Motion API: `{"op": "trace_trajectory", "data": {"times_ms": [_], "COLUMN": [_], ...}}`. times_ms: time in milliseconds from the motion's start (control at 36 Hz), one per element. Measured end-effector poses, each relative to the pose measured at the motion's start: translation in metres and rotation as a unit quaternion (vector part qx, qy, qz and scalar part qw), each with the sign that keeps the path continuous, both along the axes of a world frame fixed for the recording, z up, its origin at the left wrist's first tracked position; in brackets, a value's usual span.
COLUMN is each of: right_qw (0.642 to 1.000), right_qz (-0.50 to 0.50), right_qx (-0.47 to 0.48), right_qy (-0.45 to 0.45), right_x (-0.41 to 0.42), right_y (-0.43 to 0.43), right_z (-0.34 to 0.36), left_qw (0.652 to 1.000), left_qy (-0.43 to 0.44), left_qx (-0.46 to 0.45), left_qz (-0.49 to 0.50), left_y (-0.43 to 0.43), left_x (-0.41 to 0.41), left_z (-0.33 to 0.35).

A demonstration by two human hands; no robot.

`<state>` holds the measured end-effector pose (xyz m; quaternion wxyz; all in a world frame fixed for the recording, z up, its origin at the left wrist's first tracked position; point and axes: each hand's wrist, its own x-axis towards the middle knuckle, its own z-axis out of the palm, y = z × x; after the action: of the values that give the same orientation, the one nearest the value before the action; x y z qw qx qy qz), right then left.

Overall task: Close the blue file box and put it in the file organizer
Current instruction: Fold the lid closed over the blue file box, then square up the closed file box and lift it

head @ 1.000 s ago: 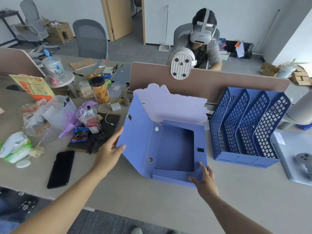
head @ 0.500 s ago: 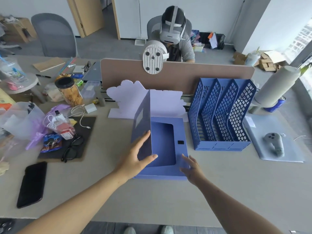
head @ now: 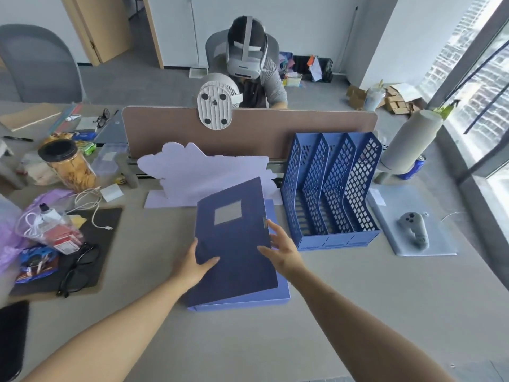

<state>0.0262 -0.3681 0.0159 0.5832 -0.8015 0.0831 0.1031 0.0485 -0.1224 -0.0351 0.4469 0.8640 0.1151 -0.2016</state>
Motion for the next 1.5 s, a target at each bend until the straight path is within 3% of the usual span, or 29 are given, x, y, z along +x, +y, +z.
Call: {"op": "trace_trajectory", "data": {"times_ms": [111,361,694,833,1111,1278,1500], "right_qw": [1.0,0.996,0.97,0.969,0.98,0.98,0.962], "right_qz": [-0.012,-0.047,-0.056,-0.069,-0.059,0.001,0.022], "right_qx": [-0.019,0.028,0.202,0.194,0.101,-0.11,-0.193], "right_qy": [0.016,0.065,0.121,0.14,0.158,0.167,0.194], "right_x": [-0.008,-0.013,-0.012,-0.011,-0.009,-0.002,0.003], "right_y": [-0.011,-0.027,-0.038,-0.044,-0.049,-0.043,-0.036], "right_z": [-0.011,-0.046,-0.071,-0.078,-0.086,-0.081,-0.08], "left_qw": [1.0,0.996,0.99,0.989,0.98,0.978,0.98], "left_qy": [0.024,0.017,-0.004,-0.005,0.005,0.026,0.017], "left_qx": [-0.016,0.083,0.137,0.147,0.195,0.199,0.186], "left_qz": [-0.006,-0.022,-0.032,-0.032,-0.046,-0.061,-0.062], "left_y": [-0.012,-0.027,-0.043,-0.046,-0.051,-0.046,-0.042], "left_x": [0.005,0.006,0.002,0.0,0.002,0.014,0.02], "left_z": [-0.004,-0.021,-0.02,-0.022,-0.022,-0.025,-0.03]}}
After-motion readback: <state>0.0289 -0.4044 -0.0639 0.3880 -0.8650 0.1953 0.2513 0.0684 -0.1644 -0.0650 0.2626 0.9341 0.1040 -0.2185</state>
